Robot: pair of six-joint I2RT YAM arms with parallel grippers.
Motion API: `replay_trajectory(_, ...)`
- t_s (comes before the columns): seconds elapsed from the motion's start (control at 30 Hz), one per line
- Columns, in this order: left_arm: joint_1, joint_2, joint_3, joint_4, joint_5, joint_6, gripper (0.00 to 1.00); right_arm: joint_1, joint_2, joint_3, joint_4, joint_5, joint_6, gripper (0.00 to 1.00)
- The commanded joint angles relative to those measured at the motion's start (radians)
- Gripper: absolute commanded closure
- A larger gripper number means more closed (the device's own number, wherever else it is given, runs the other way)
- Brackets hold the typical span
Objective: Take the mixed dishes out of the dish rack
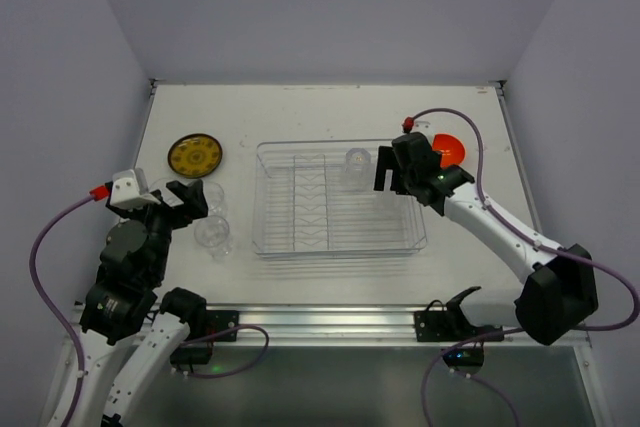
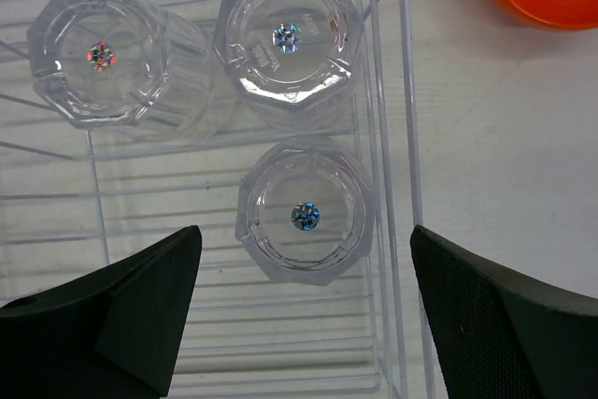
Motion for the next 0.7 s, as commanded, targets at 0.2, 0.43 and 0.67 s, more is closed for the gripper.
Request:
replay_trajectory(0.2,0.000,0.054,-0.023,0.034,0.036,0.015,0.00,-0.009,0.154,0.137,-0.100,0.020,0.017,0.09)
replay_trajectory(0.43,-0.014,0.065,-0.033,0.040,0.055,0.018,0.00,-0.011,0.221,0.139,-0.093,0.020,0.057,0.13)
replay_trajectory(0.67,-0.016,0.094,-0.036,0.044,0.068,0.023,0.00,-0.009,0.257,0.137,-0.070,0.013,0.048,0.20)
